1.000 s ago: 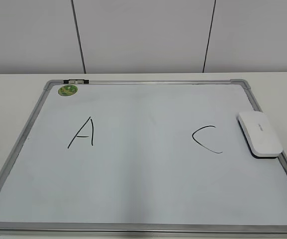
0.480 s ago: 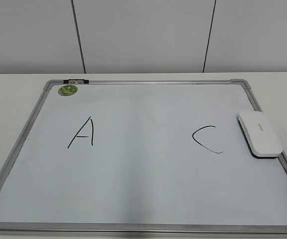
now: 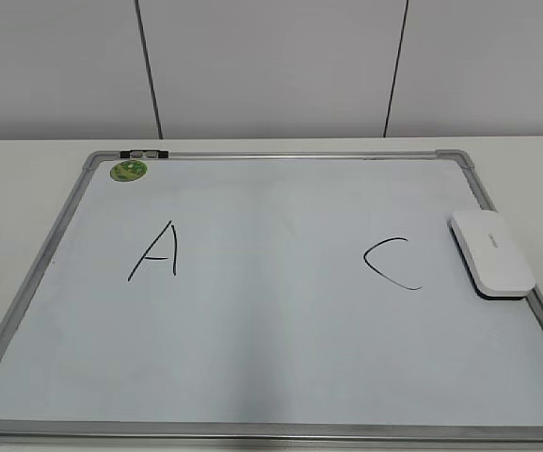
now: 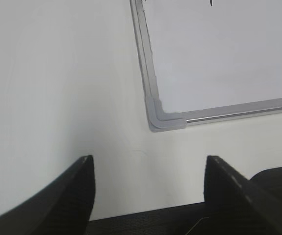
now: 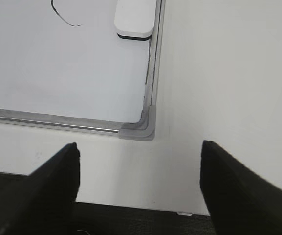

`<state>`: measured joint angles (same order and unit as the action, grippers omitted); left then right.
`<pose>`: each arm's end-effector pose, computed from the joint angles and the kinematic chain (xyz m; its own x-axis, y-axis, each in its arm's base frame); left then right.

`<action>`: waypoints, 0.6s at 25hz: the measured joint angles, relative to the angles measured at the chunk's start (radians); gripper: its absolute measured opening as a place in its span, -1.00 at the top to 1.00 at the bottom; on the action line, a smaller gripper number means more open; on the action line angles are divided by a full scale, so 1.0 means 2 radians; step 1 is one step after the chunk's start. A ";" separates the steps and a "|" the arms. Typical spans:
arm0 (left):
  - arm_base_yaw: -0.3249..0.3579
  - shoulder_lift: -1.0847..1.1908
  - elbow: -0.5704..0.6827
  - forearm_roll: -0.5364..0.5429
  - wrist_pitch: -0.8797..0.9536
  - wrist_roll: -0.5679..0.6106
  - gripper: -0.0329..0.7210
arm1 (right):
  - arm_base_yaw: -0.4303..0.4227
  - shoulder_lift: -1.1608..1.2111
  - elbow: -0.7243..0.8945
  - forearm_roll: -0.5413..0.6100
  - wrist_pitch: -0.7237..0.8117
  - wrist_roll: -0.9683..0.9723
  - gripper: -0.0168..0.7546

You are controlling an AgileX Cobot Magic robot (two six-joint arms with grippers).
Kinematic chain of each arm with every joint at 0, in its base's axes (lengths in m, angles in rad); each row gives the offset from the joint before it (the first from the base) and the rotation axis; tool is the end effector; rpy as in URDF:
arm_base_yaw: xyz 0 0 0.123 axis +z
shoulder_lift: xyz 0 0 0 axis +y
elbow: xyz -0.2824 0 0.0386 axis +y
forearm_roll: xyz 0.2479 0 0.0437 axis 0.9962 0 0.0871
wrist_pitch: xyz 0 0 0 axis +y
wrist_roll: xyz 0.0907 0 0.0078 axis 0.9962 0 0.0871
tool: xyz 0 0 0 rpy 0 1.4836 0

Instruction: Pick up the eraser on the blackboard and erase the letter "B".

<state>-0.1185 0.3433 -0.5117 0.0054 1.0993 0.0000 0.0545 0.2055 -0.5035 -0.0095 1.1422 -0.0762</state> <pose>0.0443 -0.0048 0.2709 -0.7416 0.0908 -0.6647 0.1169 0.9931 0.0052 0.0217 0.0004 0.2704 -0.6797 -0.1173 -0.7241 -0.1029 0.9926 -0.0641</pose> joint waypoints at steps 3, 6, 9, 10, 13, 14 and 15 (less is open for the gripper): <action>0.000 0.000 0.000 0.000 0.000 0.000 -0.43 | 0.000 0.000 0.000 -0.001 -0.001 0.000 -0.57; 0.000 0.000 0.000 0.000 0.000 0.000 -0.43 | 0.000 0.000 0.000 -0.001 -0.001 0.000 -0.57; 0.000 0.000 0.000 0.000 0.000 0.000 -0.43 | 0.000 0.000 0.000 -0.001 -0.001 0.000 -0.57; 0.000 0.000 0.000 0.000 0.000 0.000 -0.43 | 0.000 0.000 0.000 -0.001 -0.001 0.000 -0.57; 0.000 -0.001 0.000 0.000 0.000 0.000 -0.43 | 0.000 0.000 0.000 -0.001 -0.001 0.000 -0.57; 0.001 -0.003 0.000 0.000 0.000 0.000 -0.43 | -0.001 0.000 0.000 -0.001 -0.001 0.000 -0.57; 0.003 -0.006 0.000 0.000 0.000 0.000 -0.43 | -0.006 -0.002 0.000 -0.001 -0.001 0.000 -0.57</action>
<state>-0.1116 0.3317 -0.5117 0.0054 1.0993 0.0000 0.0418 0.2006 -0.5027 -0.0110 1.1405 -0.0762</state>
